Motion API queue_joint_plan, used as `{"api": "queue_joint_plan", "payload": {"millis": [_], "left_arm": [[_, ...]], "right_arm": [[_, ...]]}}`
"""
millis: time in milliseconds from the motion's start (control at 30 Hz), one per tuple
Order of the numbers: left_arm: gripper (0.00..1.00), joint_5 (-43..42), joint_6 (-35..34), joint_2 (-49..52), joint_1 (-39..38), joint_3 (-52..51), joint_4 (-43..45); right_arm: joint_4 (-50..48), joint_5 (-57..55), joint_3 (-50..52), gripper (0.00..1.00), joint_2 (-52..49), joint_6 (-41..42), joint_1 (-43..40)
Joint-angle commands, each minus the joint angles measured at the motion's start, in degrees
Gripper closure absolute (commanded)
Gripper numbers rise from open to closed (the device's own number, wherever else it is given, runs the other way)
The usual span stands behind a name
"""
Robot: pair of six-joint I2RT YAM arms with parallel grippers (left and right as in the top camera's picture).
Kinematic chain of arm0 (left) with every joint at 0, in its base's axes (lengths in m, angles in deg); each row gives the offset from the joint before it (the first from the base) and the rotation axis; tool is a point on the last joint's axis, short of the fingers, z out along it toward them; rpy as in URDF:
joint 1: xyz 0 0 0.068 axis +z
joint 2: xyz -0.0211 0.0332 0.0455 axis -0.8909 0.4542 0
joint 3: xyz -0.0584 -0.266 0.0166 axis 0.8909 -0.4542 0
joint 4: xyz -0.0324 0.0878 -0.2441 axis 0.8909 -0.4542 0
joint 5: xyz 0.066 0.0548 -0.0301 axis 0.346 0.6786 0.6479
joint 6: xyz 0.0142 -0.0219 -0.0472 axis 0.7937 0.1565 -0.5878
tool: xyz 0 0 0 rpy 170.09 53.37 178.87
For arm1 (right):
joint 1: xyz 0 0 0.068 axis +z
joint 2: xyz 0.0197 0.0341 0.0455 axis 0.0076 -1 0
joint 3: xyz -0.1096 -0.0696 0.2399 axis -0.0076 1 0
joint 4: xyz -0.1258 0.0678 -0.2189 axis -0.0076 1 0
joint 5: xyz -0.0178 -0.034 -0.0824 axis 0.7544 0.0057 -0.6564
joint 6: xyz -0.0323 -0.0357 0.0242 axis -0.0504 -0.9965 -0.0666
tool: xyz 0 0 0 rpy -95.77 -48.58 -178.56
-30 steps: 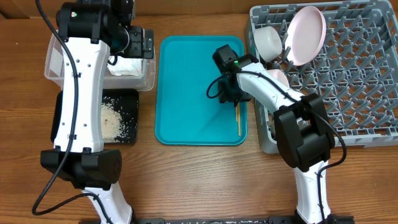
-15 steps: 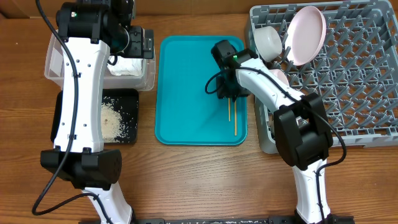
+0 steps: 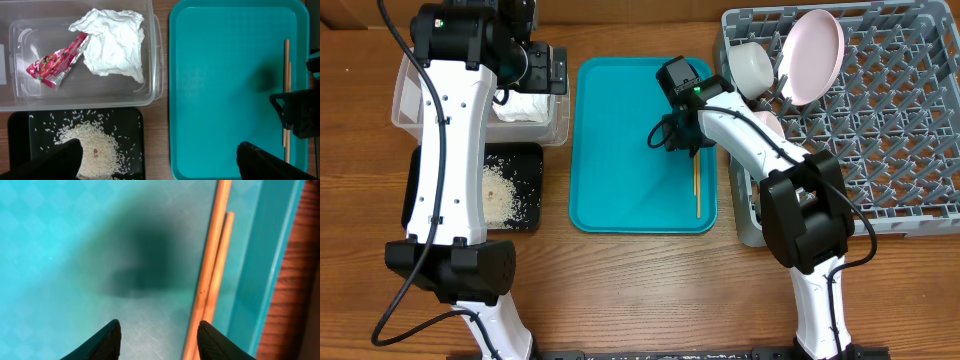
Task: Sort waste into correct bins and load items into the dishwasher
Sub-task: 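Move the right gripper to the chopsticks and grasp one, then carry the chopstick into the rack and release it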
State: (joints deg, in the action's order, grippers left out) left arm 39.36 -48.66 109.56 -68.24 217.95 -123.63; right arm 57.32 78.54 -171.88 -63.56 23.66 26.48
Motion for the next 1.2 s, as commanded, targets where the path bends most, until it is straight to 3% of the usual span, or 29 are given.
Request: {"api": "queue_joint_plan", "payload": {"millis": [0,667,1033,1167], "left_arm": [[0.00,0.59,-1.01,-0.02,-0.44,0.74,0.11],[0.00,0.59,-1.01,-0.02,-0.44,0.74,0.11],[0.00,0.59,-1.01,-0.02,-0.44,0.74,0.11],[0.00,0.59,-1.01,-0.02,-0.44,0.74,0.11]], "right_arm": [[-1.18,0.02,2.25,0.49,-0.22,-0.81,0.39],[-3.06,0.02,4.00,0.50,-2.93,-0.63,-0.48],[-0.90,0.02,3.78,0.94,-3.61,-0.68,-0.57],[2.89,0.55,0.28,0.96,-3.50,-0.68,-0.57]]}}
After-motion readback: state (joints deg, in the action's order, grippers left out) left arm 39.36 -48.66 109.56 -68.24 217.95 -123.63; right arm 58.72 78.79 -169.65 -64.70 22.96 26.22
